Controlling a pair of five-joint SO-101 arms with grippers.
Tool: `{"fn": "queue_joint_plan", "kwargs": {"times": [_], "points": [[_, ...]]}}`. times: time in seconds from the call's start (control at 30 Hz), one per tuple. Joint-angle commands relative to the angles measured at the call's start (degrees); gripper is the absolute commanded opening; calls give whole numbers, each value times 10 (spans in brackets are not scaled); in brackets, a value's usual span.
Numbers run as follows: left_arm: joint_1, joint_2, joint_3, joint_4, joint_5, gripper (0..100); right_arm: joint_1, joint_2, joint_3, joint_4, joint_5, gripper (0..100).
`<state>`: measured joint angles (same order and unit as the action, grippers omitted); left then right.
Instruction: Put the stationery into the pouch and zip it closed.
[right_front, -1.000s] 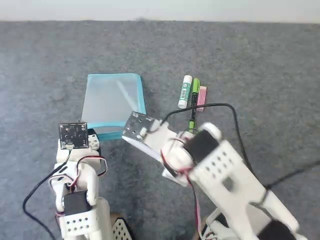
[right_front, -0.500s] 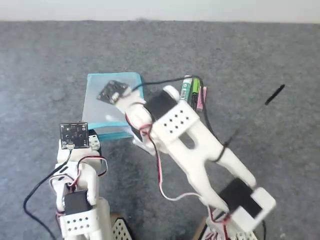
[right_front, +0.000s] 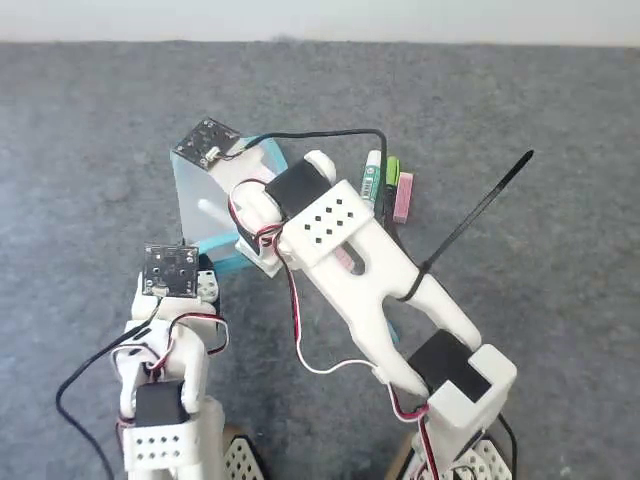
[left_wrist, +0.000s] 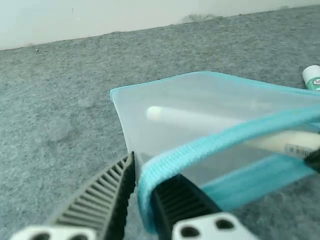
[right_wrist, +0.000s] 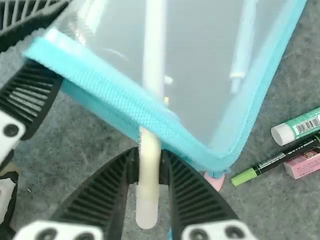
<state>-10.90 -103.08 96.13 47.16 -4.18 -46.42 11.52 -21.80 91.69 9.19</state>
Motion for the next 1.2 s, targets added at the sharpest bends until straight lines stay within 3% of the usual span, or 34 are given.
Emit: {"fn": "queue_joint_plan", "kwargs": {"times": [0.0,0.1,0.3,0.53,0.8,1.0,1.17], "points": [[24,-1,-7,-16,-11,12,-5,-12,-38,-12,-20,6],[47,-1,-8,-7,-9,12,-5,-9,-38,-12,-19,22],[78,-1,-9,10,-9,12,-5,-12,-37,-25,-20,163],[100,-1,-31,45,-9,12,-2,-53,-32,-37,-25,158],[101,-1,-32,45,-9,12,2,-198,83,-87,-18,159],[100,-1,-32,45,-9,12,61,-349,131,-38,-18,159],[96,-1,-32,45,-9,12,175,-410,243,-50,-18,159]]}}
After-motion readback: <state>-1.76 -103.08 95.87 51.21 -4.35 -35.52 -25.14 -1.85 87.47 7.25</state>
